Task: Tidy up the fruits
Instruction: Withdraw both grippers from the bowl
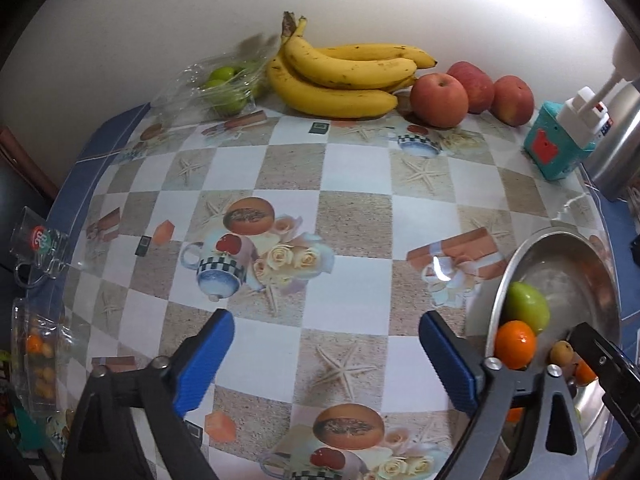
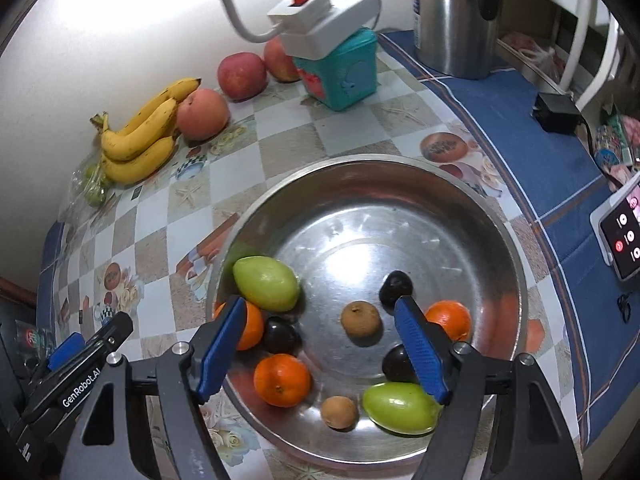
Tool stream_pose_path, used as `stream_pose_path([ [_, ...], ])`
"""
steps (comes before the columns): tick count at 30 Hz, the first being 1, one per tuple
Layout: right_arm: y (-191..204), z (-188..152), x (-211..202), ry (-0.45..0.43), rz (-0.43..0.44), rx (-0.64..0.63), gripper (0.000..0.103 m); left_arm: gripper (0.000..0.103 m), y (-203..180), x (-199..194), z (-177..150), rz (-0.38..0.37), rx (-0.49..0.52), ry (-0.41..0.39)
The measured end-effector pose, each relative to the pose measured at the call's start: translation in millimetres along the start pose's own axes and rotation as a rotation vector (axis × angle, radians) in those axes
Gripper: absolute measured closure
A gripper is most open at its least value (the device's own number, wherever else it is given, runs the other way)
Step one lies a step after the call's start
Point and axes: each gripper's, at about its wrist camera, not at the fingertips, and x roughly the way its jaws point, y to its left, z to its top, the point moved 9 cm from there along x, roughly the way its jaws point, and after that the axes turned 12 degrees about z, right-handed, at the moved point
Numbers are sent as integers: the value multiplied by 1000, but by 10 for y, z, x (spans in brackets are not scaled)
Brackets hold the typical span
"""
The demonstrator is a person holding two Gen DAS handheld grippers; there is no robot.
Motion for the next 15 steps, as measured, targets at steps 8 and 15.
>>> stream_pose_path([
  [8,131,-40,15,-5,-3,-44,18,2,55,39,-44,13,1,-1],
  [15,250,-159,-20,-16,-7,-88,6,2,268,-32,-107,57,-23,-28],
])
